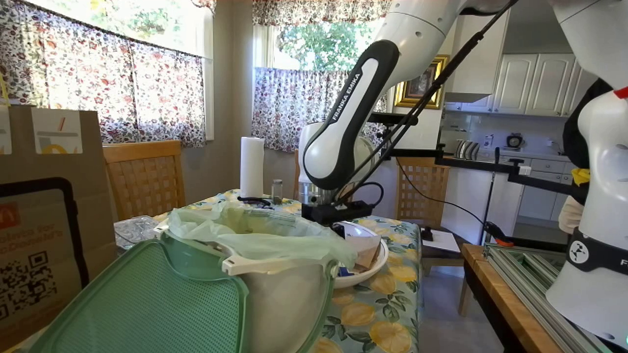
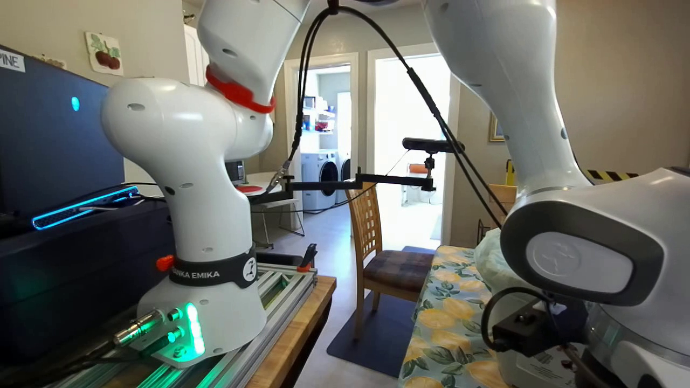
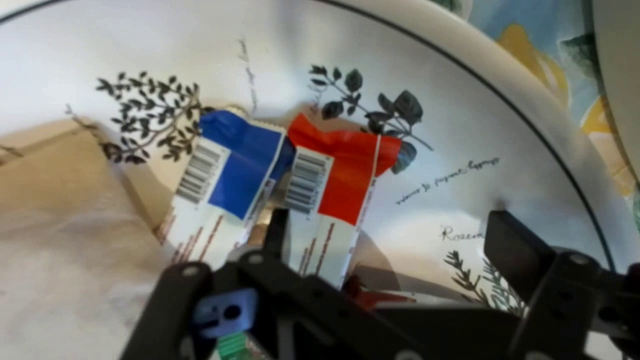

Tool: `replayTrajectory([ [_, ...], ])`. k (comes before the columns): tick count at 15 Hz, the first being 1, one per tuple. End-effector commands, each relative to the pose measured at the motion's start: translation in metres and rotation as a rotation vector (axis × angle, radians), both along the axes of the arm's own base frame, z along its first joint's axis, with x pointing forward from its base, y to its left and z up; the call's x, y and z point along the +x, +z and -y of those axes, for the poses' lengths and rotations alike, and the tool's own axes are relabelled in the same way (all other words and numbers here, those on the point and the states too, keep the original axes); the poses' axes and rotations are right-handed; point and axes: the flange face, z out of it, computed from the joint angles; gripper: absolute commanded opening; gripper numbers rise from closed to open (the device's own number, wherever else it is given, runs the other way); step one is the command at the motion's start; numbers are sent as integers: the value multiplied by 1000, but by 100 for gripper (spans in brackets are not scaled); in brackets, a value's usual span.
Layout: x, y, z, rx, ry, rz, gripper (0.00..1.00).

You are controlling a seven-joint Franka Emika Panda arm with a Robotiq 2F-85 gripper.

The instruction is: Put some of the contents of the white plate into the bin

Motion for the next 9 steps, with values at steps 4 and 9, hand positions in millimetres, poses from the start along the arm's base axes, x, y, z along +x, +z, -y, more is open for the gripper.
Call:
replayTrajectory([
  [4, 0, -9, 7, -97, 73, 30, 100],
  [9, 1, -16, 5, -113, 80, 64, 92],
])
